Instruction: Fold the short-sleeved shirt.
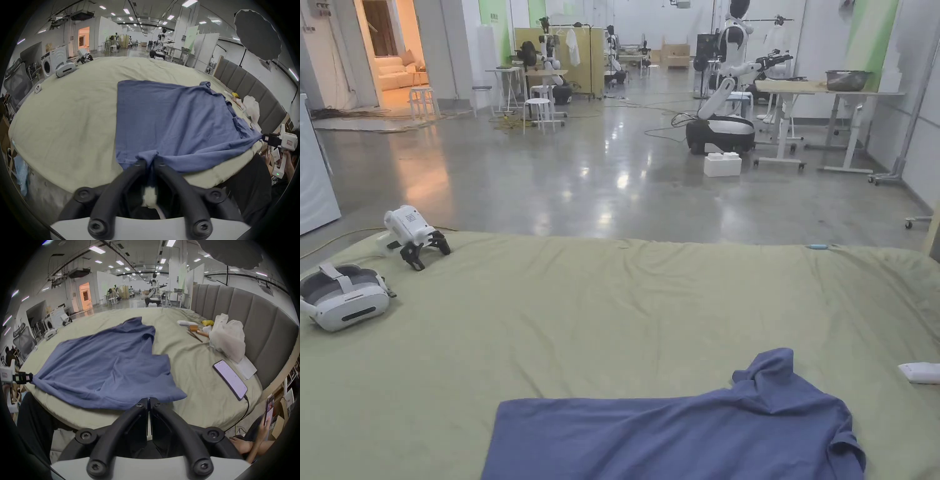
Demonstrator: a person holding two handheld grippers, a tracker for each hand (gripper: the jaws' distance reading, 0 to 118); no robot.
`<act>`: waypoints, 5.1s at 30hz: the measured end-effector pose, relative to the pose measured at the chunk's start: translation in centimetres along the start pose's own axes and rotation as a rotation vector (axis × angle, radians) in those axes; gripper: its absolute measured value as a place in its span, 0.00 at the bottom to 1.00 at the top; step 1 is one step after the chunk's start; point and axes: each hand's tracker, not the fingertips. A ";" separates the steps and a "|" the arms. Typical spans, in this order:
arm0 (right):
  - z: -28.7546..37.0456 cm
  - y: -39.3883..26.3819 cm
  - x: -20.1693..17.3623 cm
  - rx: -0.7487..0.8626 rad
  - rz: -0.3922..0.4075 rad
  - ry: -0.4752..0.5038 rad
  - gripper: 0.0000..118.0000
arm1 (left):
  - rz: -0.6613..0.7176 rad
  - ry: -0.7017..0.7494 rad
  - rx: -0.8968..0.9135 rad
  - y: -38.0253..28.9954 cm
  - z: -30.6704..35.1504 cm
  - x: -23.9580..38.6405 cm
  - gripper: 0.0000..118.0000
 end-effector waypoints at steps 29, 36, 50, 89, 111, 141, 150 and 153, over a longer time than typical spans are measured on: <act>18.0 9.8 -10.4 0.779 0.140 0.130 0.00 | -0.183 0.215 0.973 5.2 25.2 13.1 0.00; 16.9 9.7 -10.0 0.748 0.099 0.151 0.00 | -0.053 0.122 0.777 6.1 23.0 9.7 0.23; 12.2 6.0 -6.6 0.523 -0.018 0.141 0.00 | 0.057 0.093 -0.057 -2.1 -0.5 1.6 0.69; -12.8 16.8 2.3 -0.007 -0.189 0.084 0.01 | 0.054 0.035 -0.080 14.7 -7.3 0.1 0.08; 5.0 18.2 -3.3 0.574 0.020 0.073 0.68 | -0.168 0.154 0.849 13.4 15.5 6.7 0.77; 14.8 10.3 -8.5 0.704 0.010 0.143 0.00 | 0.049 0.105 0.658 7.7 17.4 8.2 0.59; 11.1 7.8 -6.3 0.479 -0.056 0.141 0.00 | 0.183 0.103 0.163 8.6 -7.1 -1.8 0.72; 10.5 7.3 -5.4 0.438 -0.062 0.101 0.00 | 0.197 0.176 0.073 8.6 -12.0 -3.1 0.60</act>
